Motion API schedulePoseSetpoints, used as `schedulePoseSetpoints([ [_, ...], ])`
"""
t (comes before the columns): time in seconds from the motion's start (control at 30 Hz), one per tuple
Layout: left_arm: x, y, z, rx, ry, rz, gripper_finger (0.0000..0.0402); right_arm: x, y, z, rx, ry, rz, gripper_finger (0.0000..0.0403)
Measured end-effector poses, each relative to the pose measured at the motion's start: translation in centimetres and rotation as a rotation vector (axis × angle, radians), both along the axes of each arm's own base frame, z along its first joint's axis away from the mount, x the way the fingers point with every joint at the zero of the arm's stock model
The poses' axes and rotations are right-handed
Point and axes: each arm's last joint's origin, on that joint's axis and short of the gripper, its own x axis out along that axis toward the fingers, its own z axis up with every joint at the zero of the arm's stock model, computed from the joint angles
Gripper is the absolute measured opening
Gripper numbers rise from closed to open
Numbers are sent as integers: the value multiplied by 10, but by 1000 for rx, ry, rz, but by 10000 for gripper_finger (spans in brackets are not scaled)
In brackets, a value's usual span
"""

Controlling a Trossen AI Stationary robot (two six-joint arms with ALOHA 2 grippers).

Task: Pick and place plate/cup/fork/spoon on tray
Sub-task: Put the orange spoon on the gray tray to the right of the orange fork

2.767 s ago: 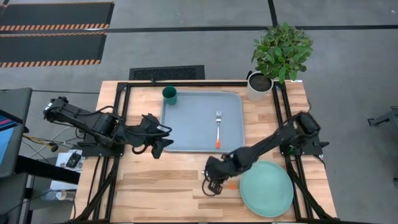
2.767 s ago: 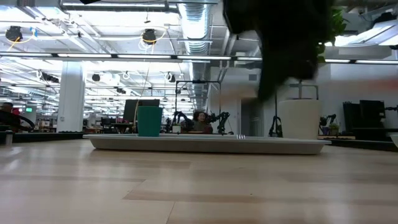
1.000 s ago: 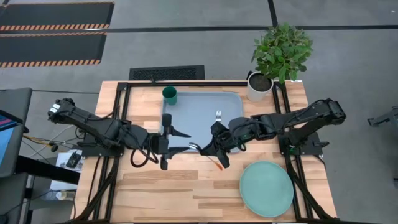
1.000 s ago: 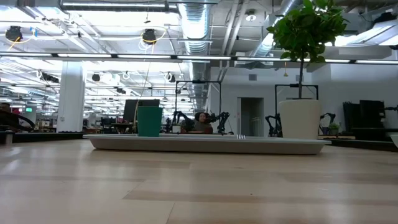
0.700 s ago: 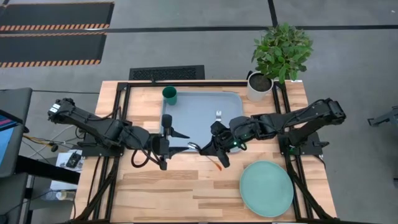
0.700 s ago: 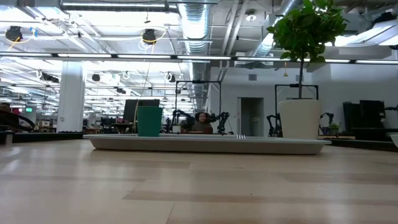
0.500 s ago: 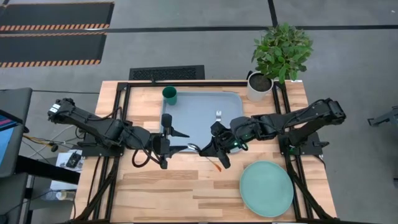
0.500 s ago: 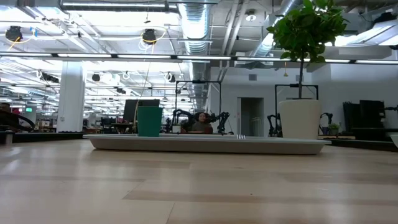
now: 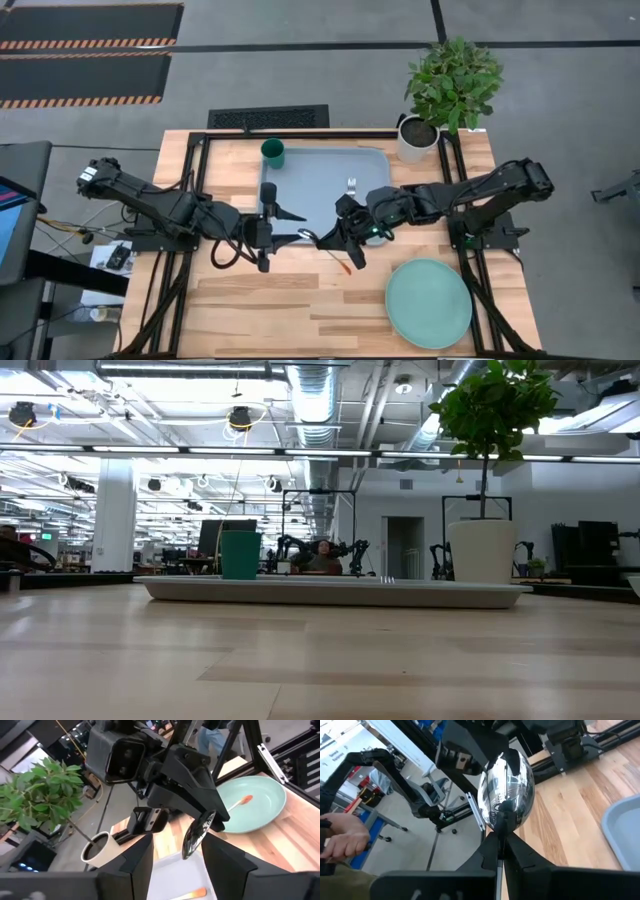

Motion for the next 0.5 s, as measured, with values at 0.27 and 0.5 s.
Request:
schedulePoseSetpoints([
  [0.27,0,0,0,5,6,-10,91,0,0,0,2,1,-2,25],
  [0.5,0,-1,0,-2,2,-40,31,1,-2,0,4,3,-7,23],
])
